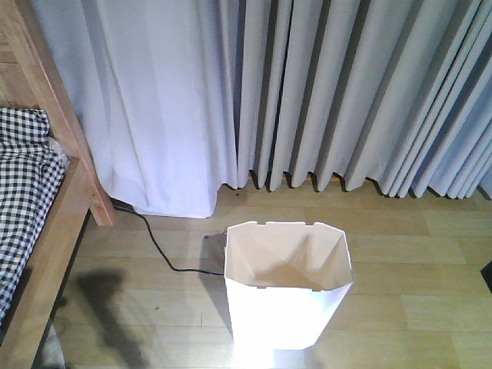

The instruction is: Move trash bin to bedside with robot

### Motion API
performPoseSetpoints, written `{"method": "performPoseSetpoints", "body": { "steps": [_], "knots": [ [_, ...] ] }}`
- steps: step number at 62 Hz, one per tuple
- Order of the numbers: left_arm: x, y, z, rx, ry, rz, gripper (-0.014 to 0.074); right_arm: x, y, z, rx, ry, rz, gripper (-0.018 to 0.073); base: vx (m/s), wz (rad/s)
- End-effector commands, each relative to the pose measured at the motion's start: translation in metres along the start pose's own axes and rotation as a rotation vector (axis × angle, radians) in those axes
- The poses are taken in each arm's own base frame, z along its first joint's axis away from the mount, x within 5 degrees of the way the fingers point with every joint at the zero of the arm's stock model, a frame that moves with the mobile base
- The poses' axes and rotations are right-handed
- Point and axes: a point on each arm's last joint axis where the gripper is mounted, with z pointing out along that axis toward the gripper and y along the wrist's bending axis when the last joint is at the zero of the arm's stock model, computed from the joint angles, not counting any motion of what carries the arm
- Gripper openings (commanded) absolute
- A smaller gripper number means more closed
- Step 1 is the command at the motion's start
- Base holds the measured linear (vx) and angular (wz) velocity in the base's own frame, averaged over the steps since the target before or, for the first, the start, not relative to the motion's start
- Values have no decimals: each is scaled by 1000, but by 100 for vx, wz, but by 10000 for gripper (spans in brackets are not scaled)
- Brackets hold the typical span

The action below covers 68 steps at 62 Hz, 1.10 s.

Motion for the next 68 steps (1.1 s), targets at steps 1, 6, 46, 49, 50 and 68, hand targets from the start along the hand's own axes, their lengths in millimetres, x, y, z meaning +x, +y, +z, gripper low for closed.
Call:
{"method": "performPoseSetpoints", "body": {
  "steps": [1, 6, 46, 49, 50, 68],
  "knots": [
    [-1, 0, 1, 8, -63, -6, -6, -8, 2, 1, -14, -12, -10, -9, 0, 0],
    [-1, 0, 1, 8, -63, -6, -6, -8, 5, 1, -55, -9, -46, -9, 0, 0],
    [-1, 0, 1, 8, -63, -6, -6, -11, -2, -1, 34, -43, -77, -9, 0, 0],
    [-1, 0, 1, 8, -63, -6, -6, -10, -5, -3, 63, -47, -77, -9, 0, 0],
    [-1, 0, 1, 8, -63, -6, -6, -8, -5, -4, 70, -53, -76, -9, 0, 0],
    [-1, 0, 1, 8, -63, -6, -6, 40, -7, -19, 100, -123, -12, -9, 0, 0]
  ]
}}
